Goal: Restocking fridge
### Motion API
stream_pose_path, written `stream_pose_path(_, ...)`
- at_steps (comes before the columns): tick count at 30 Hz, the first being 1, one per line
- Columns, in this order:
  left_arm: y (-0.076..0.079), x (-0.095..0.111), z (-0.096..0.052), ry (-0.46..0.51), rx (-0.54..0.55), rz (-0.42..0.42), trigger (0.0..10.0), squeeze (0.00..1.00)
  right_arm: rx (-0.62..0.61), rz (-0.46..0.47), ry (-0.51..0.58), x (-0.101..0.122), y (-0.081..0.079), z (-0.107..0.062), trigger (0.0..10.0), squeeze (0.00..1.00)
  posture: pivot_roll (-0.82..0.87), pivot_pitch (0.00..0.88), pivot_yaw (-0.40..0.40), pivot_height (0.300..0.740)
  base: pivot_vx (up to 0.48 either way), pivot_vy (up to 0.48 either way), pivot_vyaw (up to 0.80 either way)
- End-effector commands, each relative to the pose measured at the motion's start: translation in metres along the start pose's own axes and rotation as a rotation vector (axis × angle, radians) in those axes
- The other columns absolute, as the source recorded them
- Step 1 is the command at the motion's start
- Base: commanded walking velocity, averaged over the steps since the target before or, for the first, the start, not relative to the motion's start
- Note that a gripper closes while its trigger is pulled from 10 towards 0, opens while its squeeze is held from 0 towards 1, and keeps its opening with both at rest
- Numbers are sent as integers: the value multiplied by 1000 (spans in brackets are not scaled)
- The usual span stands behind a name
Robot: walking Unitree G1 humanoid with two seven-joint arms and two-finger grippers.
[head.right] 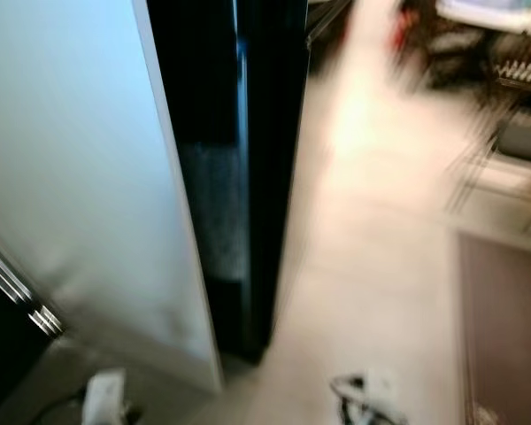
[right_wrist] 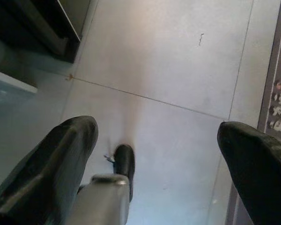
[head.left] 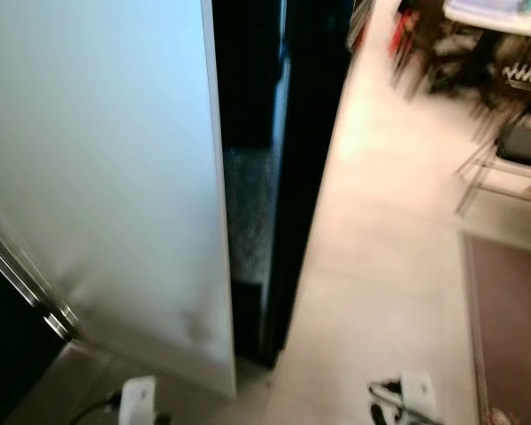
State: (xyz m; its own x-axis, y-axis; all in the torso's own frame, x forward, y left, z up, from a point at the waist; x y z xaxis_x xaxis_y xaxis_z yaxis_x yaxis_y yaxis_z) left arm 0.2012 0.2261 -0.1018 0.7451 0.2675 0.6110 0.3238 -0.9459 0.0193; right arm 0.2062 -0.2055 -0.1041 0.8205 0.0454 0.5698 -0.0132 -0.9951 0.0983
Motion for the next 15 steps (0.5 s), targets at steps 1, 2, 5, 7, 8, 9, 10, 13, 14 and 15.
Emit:
stream_pose_path(1,7,4,1,3,-11,-8,10000,0,-29,10,-4,-1,10,-1,10000,0,98,0,-20,740,0,0,-594)
stream_pose_path(2,7,4,1,3,-9,-8,10000,0,-30,12,1,0,10,-1,10000,0,98,0,-20,740,0,0,0)
stream_pose_path(5,7,4,1,4,-6,-13,10000,0,-32,7,4,1,10,-1,10000,0,105,0,-25,740,0,0,0)
stream_pose_path(7,7,4,1,5,-5,-15,10000,0,-32,7,5,1,10,0,10000,0,102,0,-24,740,0,0,0)
stream_pose_path(8,7,4,1,5,-4,-15,10000,0,-34,11,6,1,10,0,10000,0,102,0,-24,740,0,0,0)
stream_pose_path(9,6,4,1,4,-3,-15,10000,0,-35,12,7,1,10,0,10000,0,102,0,-24,740,0,0,0)
stream_pose_path(10,6,4,1,4,-3,-15,10000,0,-35,12,7,1,10,0,10000,0,102,0,-24,740,0,0,0)
stream_pose_path(13,7,5,1,5,-6,-12,10000,0,-36,13,9,2,10,0,10000,0,99,0,-26,740,0,0,0)
stream_pose_path(14,7,5,1,5,-6,-12,10000,0,-36,15,11,2,10,0,10000,0,99,0,-27,740,0,0,0)
stream_pose_path(15,7,5,1,6,-7,-13,10000,0,-38,18,15,2,11,-1,10000,0,99,0,-27,740,0,0,0)
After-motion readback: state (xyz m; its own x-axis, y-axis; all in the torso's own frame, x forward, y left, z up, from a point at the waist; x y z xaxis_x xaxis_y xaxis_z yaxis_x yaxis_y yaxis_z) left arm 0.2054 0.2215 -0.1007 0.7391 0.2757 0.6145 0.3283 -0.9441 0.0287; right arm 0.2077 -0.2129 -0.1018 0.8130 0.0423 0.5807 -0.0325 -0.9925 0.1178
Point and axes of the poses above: a point about 5 cm out from each wrist's last joint towards the gripper, its own z axis pointing out of the wrist towards the gripper, its own x axis along the axis of the wrist's last joint, y = z × x, the point moved 3 cm from there along z, pointing out of the wrist towards the gripper, and after that the axes turned 10 degrees about -z, right-handed, at the moved point
